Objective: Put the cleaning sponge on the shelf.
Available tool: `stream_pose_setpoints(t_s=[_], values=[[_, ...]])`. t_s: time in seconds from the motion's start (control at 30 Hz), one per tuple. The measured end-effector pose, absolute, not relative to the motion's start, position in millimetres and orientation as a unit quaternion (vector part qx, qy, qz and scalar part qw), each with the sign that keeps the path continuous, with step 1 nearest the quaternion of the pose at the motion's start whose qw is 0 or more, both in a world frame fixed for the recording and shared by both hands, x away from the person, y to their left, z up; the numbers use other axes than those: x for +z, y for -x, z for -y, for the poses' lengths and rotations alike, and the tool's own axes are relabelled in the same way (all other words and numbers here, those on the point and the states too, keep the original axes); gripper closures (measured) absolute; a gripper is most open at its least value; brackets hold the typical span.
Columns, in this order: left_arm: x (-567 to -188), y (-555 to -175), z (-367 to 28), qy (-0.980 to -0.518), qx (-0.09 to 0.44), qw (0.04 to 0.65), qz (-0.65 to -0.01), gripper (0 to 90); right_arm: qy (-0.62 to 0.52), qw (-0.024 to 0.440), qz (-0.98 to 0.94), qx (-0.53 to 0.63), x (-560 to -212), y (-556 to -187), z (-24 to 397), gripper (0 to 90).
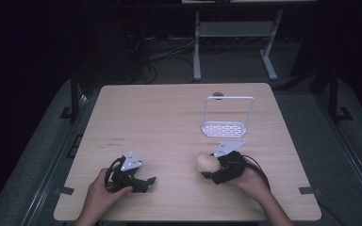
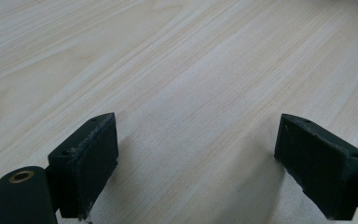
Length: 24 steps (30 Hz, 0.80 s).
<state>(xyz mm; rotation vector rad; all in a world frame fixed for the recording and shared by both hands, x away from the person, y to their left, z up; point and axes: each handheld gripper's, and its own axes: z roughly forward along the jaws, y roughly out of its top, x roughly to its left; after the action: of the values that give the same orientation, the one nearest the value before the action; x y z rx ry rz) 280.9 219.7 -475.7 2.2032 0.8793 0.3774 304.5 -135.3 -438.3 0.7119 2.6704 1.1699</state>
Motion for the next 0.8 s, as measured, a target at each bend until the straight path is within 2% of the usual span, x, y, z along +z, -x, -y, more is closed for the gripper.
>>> stream_pose_setpoints(t_s=[0.8], values=[[-476,-281,-220,-0.856,0.146,0.360,-0.340,12.8,-0.291,0.111,-0.870,0.383,-438,-318,161,26.5]])
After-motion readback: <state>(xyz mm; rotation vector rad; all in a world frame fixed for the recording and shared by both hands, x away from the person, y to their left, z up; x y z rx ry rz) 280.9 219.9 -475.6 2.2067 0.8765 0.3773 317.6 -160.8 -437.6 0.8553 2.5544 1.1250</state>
